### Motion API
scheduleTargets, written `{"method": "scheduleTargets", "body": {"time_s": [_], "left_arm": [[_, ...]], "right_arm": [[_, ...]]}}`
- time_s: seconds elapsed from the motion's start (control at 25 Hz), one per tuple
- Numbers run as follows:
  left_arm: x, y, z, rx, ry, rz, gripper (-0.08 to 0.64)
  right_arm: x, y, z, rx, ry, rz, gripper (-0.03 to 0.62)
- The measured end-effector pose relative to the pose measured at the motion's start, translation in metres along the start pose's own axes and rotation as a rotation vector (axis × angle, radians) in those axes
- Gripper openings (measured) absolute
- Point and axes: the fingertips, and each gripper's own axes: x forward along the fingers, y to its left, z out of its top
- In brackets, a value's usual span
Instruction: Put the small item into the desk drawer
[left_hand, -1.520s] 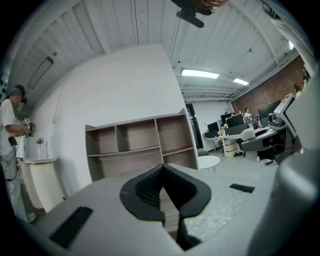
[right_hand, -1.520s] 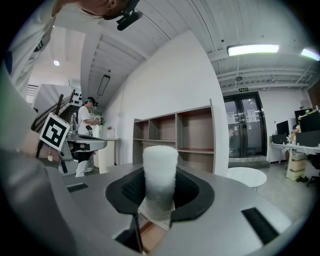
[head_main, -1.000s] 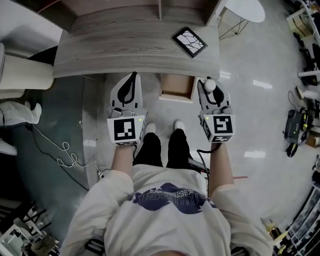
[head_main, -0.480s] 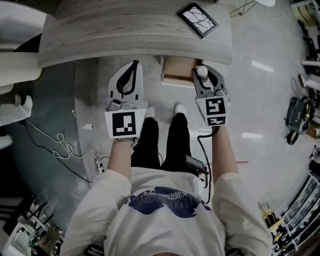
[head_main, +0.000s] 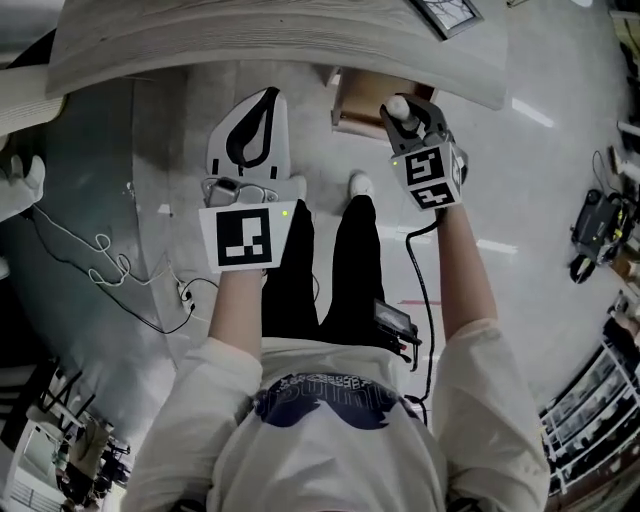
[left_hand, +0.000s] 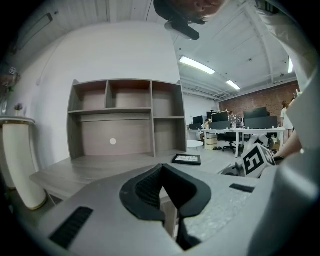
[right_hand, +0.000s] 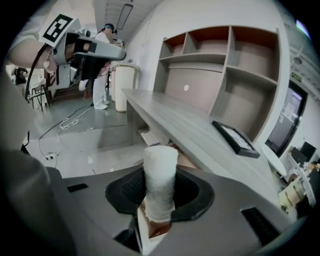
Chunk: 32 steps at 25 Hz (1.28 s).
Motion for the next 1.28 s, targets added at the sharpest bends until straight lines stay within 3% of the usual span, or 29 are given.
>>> {"method": "scheduleTargets", "body": {"time_s": [0.2, 0.68, 0.84, 1.28], "left_arm": [[-0.002, 0.002, -0.024, -0.029, 0.012, 0.019, 0.008], [-0.008, 0.010, -0.057, -0.073, 0.050, 0.047, 0.008], [-0.009, 0.010, -0.061, -0.075, 0.053, 0.042, 0.008], [-0.013, 0.019, -0.069, -0.081, 0.070, 0.050, 0.008]], "right_arm": [[0.038, 0.025, -0.028, -0.098, 0.122, 0.131, 0.110], [0.097, 0.057, -0.077, -0.326, 0.368, 0.335, 0.110], [0.102, 0.063, -0.087, -0.394, 0.433, 0.368, 0.110], [0.108, 0.070, -0.107, -0.430, 0.543, 0.404, 0.110]]}}
